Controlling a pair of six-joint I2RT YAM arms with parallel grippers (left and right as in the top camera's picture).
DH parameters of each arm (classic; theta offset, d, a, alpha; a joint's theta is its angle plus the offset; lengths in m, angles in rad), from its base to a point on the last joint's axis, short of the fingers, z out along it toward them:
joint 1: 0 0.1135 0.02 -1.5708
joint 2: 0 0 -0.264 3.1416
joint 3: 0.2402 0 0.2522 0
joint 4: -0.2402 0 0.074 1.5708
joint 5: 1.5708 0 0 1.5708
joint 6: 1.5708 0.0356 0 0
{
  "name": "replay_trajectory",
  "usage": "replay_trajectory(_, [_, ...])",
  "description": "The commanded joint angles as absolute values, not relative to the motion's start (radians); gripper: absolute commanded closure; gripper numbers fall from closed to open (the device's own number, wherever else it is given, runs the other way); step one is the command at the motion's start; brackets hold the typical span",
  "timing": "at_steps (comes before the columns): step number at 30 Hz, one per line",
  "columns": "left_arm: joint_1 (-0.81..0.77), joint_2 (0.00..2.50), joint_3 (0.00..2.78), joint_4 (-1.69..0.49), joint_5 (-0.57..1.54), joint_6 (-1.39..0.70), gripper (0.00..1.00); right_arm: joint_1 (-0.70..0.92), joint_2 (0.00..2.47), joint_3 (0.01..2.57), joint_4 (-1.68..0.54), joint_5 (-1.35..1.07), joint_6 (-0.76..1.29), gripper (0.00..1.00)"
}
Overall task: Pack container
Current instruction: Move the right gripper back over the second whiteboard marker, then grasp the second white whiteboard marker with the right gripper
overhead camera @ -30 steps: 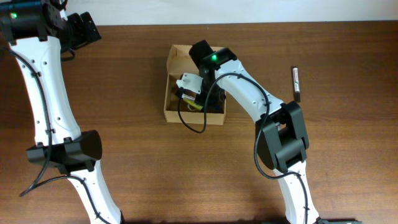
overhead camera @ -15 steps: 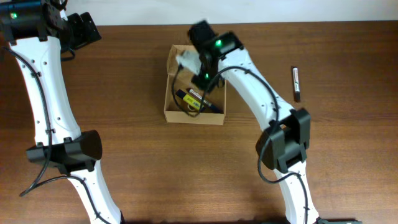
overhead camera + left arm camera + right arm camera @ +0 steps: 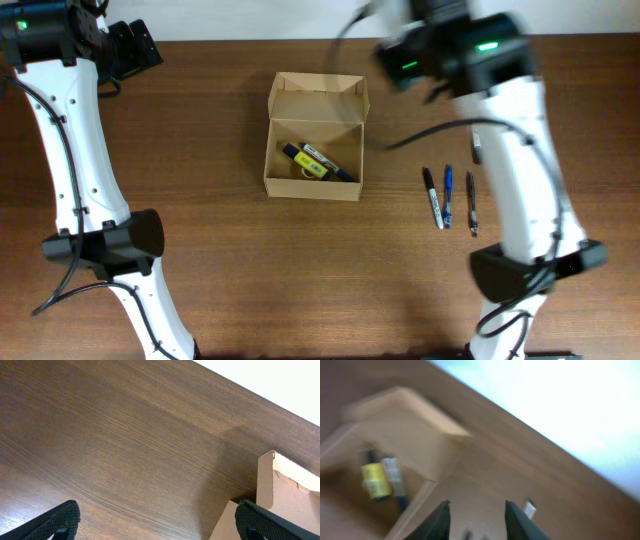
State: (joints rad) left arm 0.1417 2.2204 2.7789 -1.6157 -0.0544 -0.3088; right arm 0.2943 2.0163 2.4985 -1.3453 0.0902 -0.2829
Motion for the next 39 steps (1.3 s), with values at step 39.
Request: replay_trajectory(39, [0.147,2.22,2.796,-1.617,-0.044,-0.297,0.0,-0.153,2.374,1.968,-1.034,-0.024,-0.009,0.62])
